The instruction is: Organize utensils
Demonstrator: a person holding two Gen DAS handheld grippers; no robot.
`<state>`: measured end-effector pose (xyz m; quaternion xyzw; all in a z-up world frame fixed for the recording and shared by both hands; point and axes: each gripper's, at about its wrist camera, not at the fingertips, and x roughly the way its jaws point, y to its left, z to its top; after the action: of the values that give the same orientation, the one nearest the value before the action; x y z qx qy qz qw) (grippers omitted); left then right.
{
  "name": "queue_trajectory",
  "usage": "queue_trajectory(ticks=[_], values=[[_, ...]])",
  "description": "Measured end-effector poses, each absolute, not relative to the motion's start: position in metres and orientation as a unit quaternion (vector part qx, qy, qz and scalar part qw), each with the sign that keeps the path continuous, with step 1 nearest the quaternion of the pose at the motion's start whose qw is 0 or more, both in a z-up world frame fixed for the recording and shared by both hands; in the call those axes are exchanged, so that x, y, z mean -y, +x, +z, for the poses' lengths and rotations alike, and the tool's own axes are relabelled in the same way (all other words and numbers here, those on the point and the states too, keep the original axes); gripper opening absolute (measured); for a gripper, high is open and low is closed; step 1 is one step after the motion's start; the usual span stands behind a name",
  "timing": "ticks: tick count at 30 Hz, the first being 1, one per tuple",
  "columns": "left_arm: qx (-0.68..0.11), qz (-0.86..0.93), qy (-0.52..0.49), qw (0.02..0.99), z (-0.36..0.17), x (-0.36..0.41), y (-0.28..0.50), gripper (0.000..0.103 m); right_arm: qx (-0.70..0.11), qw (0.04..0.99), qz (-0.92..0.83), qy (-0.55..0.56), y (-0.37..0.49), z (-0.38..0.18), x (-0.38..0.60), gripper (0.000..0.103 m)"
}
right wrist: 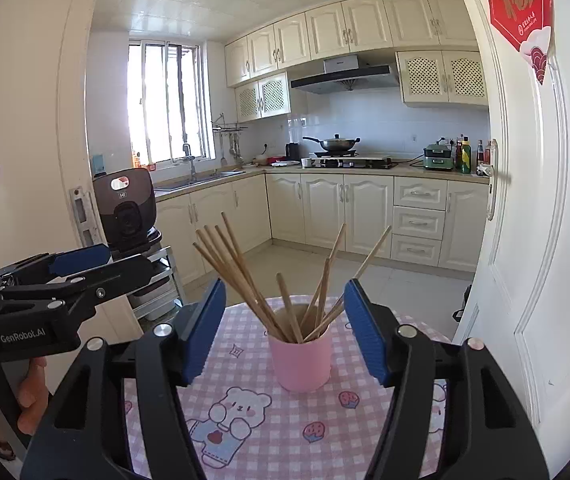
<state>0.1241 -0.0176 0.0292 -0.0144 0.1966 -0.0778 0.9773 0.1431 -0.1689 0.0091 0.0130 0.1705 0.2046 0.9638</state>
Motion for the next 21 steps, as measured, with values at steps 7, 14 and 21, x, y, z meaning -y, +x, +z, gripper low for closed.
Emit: queue_trajectory(ticks=[7, 14, 21], values=[[-0.178, -0.066, -0.032, 0.981, 0.018, 0.000, 0.083, 0.090, -0.157, 0.971, 0.180, -0.004, 0.097, -0.002, 0.160, 0.084], [-0.174, -0.050, -0.016, 0.983, 0.008, -0.006, 0.053, 0.092, -0.149, 0.975, 0.167, 0.010, 0.068, -0.010, 0.156, 0.090], [-0.178, -0.056, -0.019, 0.982, 0.004, -0.010, 0.038, 0.093, -0.129, 0.978, 0.163, 0.003, 0.046, -0.008, 0.145, 0.095]])
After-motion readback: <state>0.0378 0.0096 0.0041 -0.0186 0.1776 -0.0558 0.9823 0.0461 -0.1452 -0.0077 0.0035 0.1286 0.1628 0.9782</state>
